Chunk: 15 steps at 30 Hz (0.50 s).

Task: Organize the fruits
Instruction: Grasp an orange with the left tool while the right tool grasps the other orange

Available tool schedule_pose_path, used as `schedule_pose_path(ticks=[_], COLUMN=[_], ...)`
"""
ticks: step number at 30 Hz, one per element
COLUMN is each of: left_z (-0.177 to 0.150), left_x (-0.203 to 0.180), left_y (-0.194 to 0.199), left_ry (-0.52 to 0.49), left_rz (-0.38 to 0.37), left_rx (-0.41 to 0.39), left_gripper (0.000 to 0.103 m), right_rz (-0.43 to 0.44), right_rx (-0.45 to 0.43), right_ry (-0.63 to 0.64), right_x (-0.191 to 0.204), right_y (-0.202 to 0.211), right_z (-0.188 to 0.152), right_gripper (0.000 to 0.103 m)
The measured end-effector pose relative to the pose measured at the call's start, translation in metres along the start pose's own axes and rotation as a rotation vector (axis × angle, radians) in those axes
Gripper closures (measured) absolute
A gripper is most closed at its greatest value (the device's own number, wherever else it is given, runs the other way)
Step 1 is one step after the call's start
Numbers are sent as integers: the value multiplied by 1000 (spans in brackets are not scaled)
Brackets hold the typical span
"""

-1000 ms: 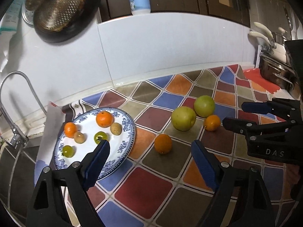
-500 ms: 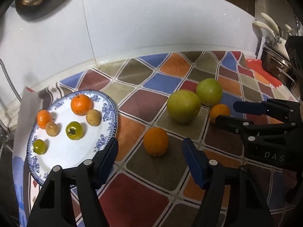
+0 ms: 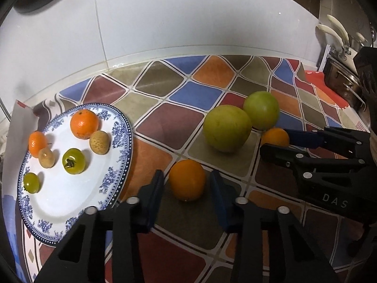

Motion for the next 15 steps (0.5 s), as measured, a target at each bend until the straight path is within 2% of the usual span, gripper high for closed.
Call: schedule_pose_path(ticks=[9,15], left_z=[2,1], left_x=[-1,-2], left_y=[12,33], left_ry=[7,9], left_rz=[-3,-2], left_rx=[-27,-59], left_gripper=[72,72], right_rz=[7,8], right_rx=[-8,-30], right_ry=[-4,-5], right_x=[2,7], right_y=[9,24], right_z=[-2,-1], right_gripper=[62,62])
Point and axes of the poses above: each gripper's, at about its wrist camera, not at the fingertips, and y roughly against the way its jaws point, x to its left, z to its top, the point moved 7 cm from there along -y, roughly the way its jaws point, and after that the axes turned 2 degrees about -y, right-handed, at the moved point
